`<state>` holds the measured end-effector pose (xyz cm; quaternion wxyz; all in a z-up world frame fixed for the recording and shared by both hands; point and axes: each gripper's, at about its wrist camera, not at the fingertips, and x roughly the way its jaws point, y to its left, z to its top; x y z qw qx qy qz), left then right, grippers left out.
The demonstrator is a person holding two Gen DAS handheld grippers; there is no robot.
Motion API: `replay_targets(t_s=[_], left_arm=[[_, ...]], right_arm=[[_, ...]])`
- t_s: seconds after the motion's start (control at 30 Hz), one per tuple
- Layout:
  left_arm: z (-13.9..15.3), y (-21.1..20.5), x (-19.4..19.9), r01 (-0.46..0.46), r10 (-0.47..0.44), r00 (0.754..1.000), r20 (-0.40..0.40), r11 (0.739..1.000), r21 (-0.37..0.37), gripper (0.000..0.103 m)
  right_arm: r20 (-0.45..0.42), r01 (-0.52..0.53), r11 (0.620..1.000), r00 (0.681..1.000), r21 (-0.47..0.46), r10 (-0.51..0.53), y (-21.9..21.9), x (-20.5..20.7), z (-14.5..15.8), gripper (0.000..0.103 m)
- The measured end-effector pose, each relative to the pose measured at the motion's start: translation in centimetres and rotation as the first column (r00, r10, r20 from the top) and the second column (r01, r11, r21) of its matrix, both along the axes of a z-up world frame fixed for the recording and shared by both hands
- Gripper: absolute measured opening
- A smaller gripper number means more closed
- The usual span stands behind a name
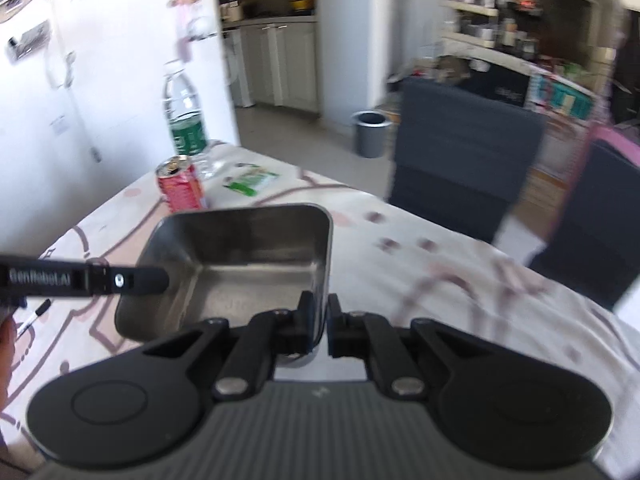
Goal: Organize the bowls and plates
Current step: 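Move both grippers to the steel square tray and close them on its rim, then lift the steel tray with both grippers and carry it toward the small steel bowls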
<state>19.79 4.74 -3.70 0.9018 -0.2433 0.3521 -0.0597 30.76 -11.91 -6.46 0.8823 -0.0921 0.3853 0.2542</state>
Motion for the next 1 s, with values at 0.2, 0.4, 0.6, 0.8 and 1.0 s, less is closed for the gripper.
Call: replay_targets(t_s=[0.2, 0.4, 0.6, 0.8, 1.0], left_arm=[[0.6, -8.3, -2.9, 0.198, -0.198, 0.98, -0.009, 0.98, -0.006, 0.012], [-2.4, -15.7, -5.2, 0.373, -0.368, 0.922, -0.122, 0.927, 0.024, 0.012], [-6.9, -20.2, -6.1, 0.504, -0.473, 0.834, -0.284, 0.863, 0.044, 0.012], [-9.8, -21.0, -5.9, 0.566, -0.514, 0.776, -0.365, 0.823, 0.046, 0.012], [-10.2, -21.9, -5.4, 0.584, -0.524, 0.764, -0.377, 0.81, 0.058, 0.012]], right_arm=[[-0.025, 0.179, 0.984, 0.984, -0.012, -0.179, -8.6, -8.7, 0.8, 0.01], [-0.099, 0.33, 0.943, 0.938, -0.032, -0.332, -14.8, -15.5, -1.5, 0.01], [-0.236, 0.417, 0.903, 0.872, -0.103, -0.43, -18.3, -18.4, -5.1, 0.01], [-0.35, 0.44, 0.886, 0.815, -0.145, -0.462, -19.8, -19.2, -7.9, 0.01], [-0.349, 0.456, 0.871, 0.798, -0.183, -0.491, -20.3, -19.0, -9.2, 0.01]])
